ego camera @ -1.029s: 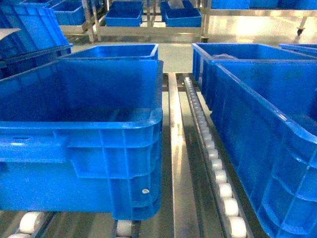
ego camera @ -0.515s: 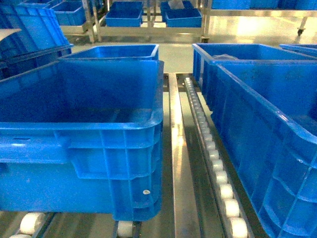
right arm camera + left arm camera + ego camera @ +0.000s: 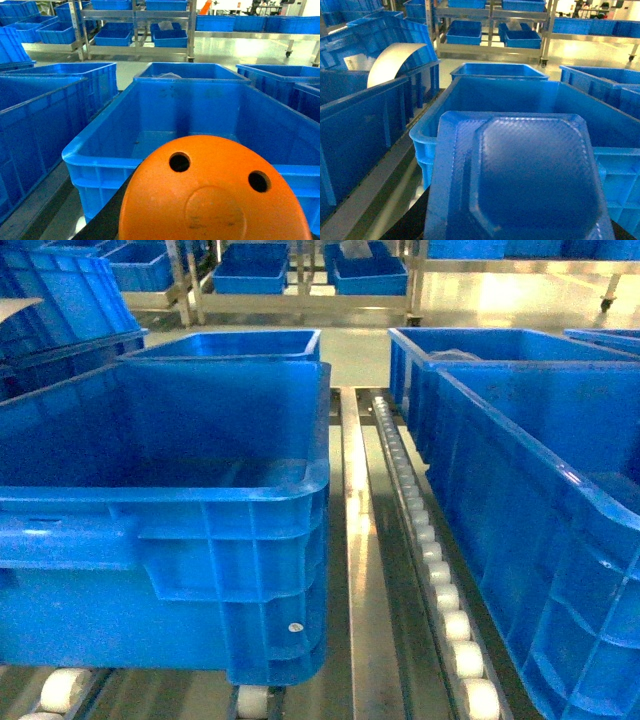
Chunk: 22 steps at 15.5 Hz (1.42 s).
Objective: Sort blue parts and orange caps into right shelf containers
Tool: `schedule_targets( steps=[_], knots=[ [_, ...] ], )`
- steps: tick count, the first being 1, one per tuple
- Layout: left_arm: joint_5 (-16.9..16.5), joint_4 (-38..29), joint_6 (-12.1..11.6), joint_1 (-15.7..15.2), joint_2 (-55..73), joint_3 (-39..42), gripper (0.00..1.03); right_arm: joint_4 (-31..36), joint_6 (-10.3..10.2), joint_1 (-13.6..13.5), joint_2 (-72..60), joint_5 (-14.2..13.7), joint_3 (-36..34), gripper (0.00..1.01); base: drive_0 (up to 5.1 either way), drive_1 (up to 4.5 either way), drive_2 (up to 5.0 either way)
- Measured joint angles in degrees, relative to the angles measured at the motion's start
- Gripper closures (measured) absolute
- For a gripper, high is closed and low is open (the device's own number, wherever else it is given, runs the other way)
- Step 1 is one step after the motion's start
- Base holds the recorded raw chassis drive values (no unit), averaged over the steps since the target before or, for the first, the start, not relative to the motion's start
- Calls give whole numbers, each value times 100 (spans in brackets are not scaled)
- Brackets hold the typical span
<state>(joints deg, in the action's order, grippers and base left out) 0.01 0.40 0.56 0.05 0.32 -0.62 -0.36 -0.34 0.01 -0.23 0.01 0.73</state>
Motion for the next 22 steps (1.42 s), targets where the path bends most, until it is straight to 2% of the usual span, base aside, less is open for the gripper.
schedule_targets(
  steps=[1,22],
  knots=[
    [0,0,0,0,0,0,61,0,0,0,0,2,0,58,10,439,-419],
    [2,0,-2,0,0,0,61,0,0,0,0,0,0,58,0,0,0]
  ],
)
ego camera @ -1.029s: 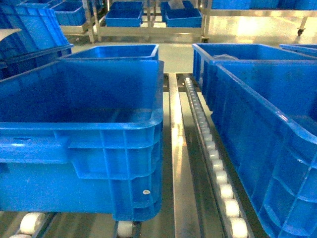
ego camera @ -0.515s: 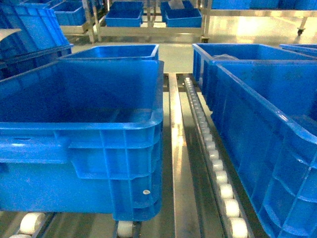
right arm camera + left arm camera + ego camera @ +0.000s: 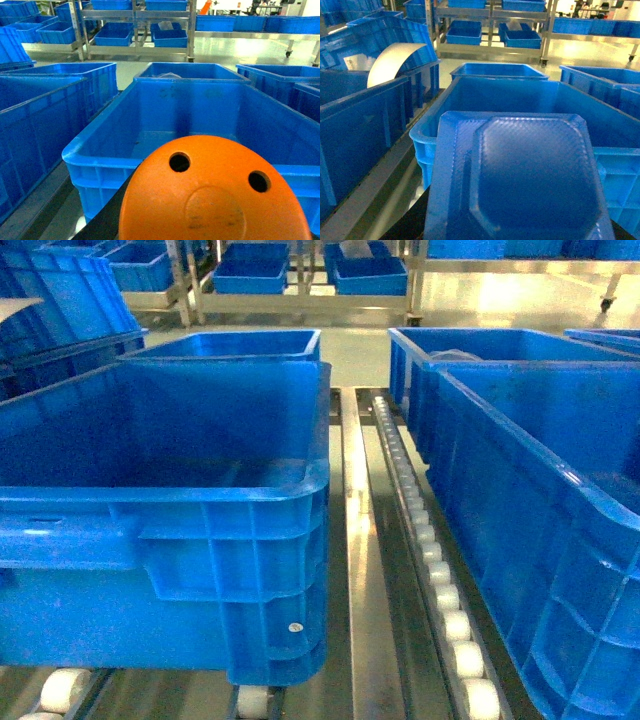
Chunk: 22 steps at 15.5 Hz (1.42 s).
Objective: Sort blue parts and orange caps into right shelf containers
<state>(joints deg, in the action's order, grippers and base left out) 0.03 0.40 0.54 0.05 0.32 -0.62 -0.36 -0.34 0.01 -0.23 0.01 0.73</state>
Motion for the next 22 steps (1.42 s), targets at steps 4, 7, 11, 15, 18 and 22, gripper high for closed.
schedule_targets(
  steps=[4,7,11,15,18,22],
  knots=[
    [-2,0,2,0,0,0,61,0,0,0,0,0,0,58,0,0,0],
    [715,-715,33,308,52,9,61,608,103,2,42,205,-17,58,0,0,0],
    [721,-3703,-81,302,3084,-428,61,3250,372,-177,-2203,428,103,58,0,0,0],
    [188,-4699,-46,345,7403,-3228,61,4439,341,-107,-6553,560,2568,58,0,0,0],
    [236,-3860,669,393,9436,-5001,49,4146,249,-105,-8876,94,4092,58,0,0,0],
    [85,-3768,837,599,9184,-5117,3,4251,74,-70,-9228,-177,4395,18,0,0,0]
  ],
)
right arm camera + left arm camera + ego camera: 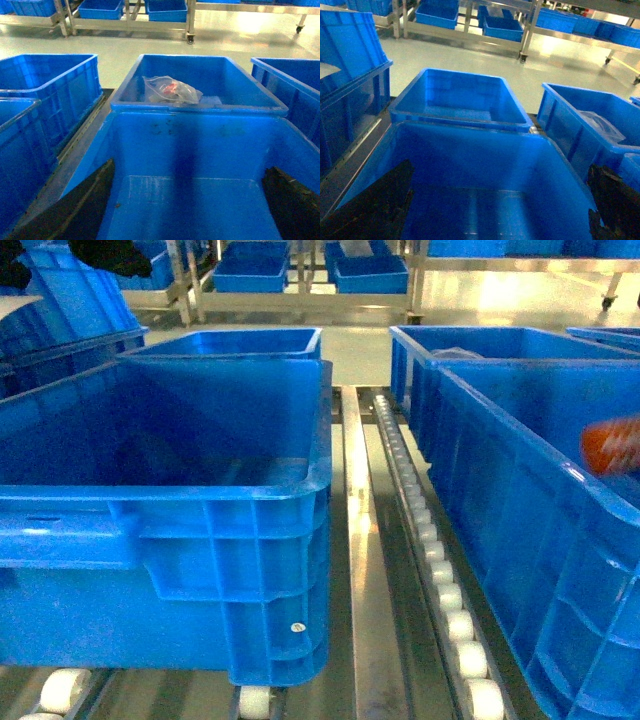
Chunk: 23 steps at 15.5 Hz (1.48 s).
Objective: Sort blue parts and orange caps into right shelf containers
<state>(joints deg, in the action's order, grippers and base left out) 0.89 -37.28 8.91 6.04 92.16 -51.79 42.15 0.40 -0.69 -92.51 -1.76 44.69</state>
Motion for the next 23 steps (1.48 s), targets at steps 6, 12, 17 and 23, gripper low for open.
schedule_targets(
  steps=[6,12,17,23],
  knots=[
    [365,-1263,-748,-160,-920,1792,51,1268,-39,39,1016,157,-1696,56,0,0,0],
    [-44,-1519,-798,-619,-2347,3602,101,1244,-39,39,2472,162,-3211,99,0,0,0],
    [-87,-1211,-804,-601,-3340,4299,101,758,-39,39,3534,164,-3801,99,0,0,0],
    [-85,-780,-807,-603,-4371,5010,101,70,-39,39,4791,162,-4323,99,0,0,0]
  ],
)
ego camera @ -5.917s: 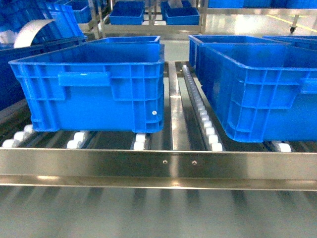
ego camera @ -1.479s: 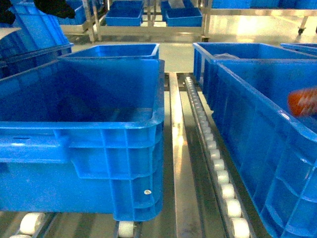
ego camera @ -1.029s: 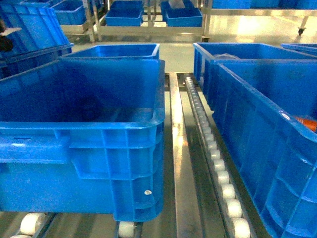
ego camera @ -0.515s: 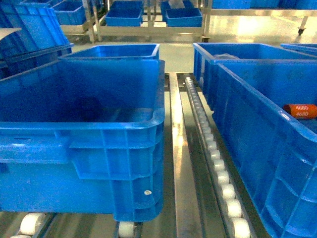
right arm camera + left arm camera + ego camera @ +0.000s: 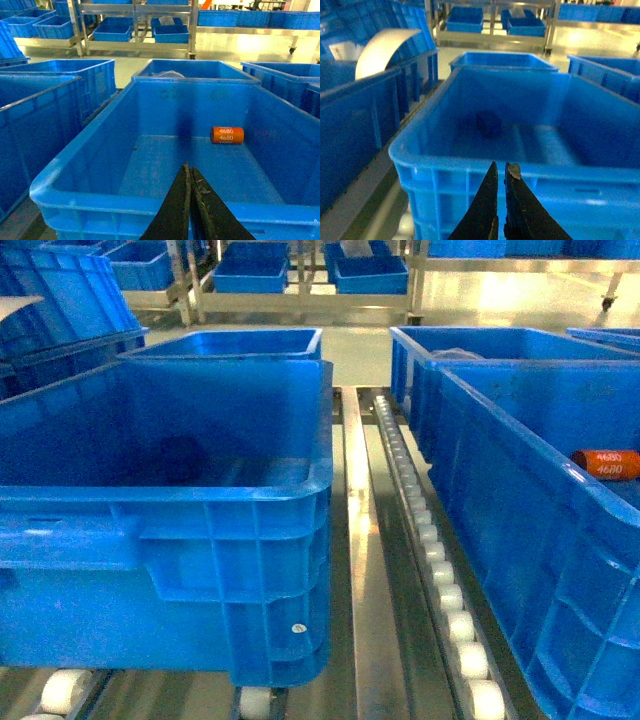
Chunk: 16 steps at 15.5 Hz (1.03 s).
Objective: Sort blue parts and orange caps into right shelf containers
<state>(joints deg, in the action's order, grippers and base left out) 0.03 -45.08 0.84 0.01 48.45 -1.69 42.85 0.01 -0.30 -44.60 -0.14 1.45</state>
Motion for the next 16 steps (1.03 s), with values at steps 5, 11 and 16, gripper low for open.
schedule_targets(
  steps=[5,11,16],
  knots=[
    [0,1132,-2,0,-1351,105,101,-1137,0,0,1250,2,-70,99,0,0,0],
    [0,2470,-2,0,-2804,107,101,-2417,0,0,2597,0,-72,99,0,0,0],
    [0,3235,-2,0,-3582,107,101,-3119,0,0,3300,2,-72,99,0,0,0]
  ],
)
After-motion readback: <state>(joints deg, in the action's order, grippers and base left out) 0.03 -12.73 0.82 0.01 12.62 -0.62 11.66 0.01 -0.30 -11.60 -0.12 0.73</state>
